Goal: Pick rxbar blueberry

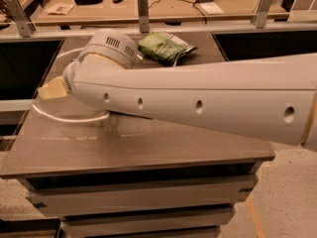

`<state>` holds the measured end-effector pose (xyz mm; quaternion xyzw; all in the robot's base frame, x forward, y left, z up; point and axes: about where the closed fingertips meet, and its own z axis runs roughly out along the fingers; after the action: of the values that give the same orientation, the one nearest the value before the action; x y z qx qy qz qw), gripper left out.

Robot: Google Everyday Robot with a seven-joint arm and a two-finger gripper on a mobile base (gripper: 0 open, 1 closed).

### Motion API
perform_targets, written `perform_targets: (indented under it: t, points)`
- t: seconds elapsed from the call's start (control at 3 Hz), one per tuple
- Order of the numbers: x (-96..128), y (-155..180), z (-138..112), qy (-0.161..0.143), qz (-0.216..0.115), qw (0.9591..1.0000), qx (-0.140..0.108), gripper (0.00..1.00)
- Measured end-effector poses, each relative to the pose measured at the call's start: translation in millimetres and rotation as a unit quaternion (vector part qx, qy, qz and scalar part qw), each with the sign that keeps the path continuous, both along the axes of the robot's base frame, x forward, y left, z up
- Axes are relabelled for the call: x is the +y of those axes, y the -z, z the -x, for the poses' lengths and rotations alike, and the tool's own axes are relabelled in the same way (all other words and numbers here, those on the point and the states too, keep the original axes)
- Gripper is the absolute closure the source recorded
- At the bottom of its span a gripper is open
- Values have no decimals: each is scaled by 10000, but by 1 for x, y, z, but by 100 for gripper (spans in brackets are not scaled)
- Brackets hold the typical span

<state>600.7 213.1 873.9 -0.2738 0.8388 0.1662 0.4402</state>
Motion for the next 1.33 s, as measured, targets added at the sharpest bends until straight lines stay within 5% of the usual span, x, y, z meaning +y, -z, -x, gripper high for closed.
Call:
perform_targets:
  t: [0.67,1.0,1.33]
  points:
    - [-10,-9,3,385,-384,9980,-325,0]
    - [-13,-10,9,449,-238,9964,-675,0]
    - [-20,-10,20,394,433,9895,-1320,0]
